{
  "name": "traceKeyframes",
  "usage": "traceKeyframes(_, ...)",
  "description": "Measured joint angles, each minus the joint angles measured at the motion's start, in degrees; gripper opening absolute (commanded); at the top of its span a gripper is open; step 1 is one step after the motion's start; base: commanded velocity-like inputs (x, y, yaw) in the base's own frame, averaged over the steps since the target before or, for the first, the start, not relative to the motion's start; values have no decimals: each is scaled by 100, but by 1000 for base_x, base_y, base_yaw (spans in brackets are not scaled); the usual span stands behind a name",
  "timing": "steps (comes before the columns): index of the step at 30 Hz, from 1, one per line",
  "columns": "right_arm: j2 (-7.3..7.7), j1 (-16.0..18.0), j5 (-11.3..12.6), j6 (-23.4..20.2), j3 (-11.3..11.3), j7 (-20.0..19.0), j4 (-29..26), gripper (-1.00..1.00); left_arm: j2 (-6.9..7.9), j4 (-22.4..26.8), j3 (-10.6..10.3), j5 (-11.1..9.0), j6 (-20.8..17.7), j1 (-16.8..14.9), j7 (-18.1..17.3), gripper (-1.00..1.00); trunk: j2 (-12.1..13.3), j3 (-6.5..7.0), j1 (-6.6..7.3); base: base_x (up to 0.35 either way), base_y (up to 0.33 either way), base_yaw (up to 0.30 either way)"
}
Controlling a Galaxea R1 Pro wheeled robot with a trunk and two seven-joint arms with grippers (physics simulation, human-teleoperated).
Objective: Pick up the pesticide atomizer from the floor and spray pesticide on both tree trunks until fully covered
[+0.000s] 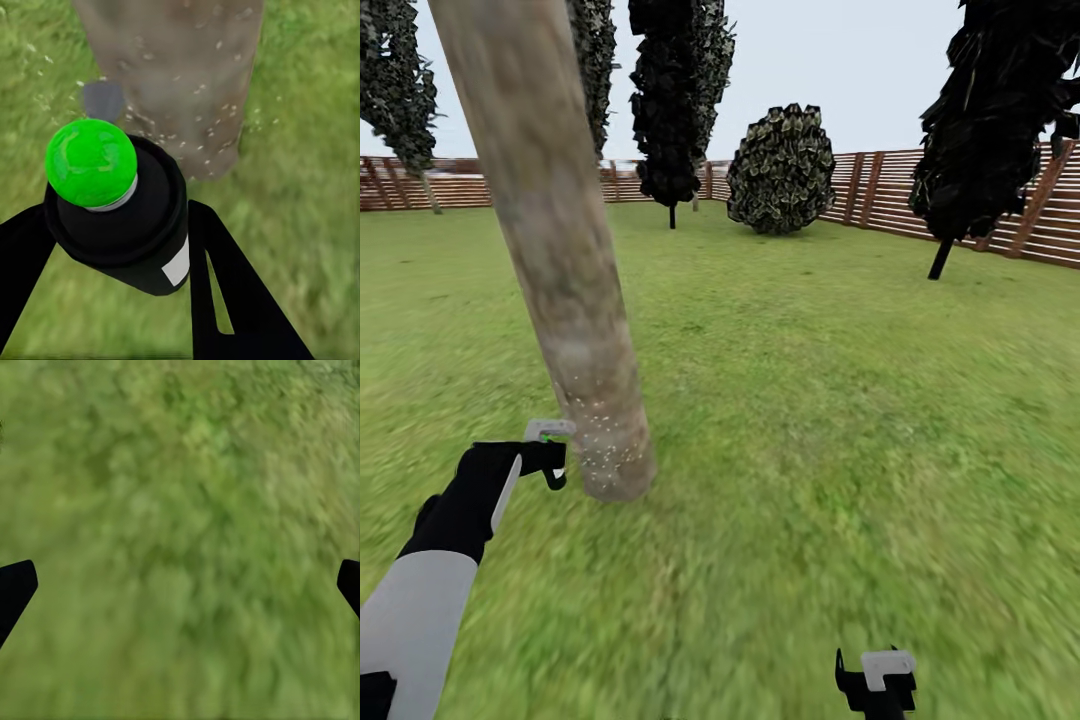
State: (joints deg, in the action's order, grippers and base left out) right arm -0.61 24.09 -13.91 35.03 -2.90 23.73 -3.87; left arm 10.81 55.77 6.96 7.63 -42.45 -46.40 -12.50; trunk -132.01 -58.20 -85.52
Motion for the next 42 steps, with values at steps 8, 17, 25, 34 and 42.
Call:
traceKeyframes(8,6,-1,1,-2,7,3,0,100,0,-5,6,16,0,-1,25,-100,0,0,0,42,-270,147)
traceKeyframes(17,19,-1,-5,0,8,7,0,100,-6,-10,0,18,0,7,28,-100,0,0,0,106,-263,1)
traceKeyframes(25,17,0,-4,-2,8,7,0,100,-13,-10,-2,26,0,1,28,-100,0,0,0,2,-271,0)
traceKeyframes(34,14,-1,0,2,6,8,0,100,-1,-13,39,45,0,-1,43,-100,0,0,0,141,-240,0)
traceKeyframes(42,0,0,-2,3,-1,8,0,100,64,-22,45,61,-4,10,47,-100,0,0,0,234,-191,200)
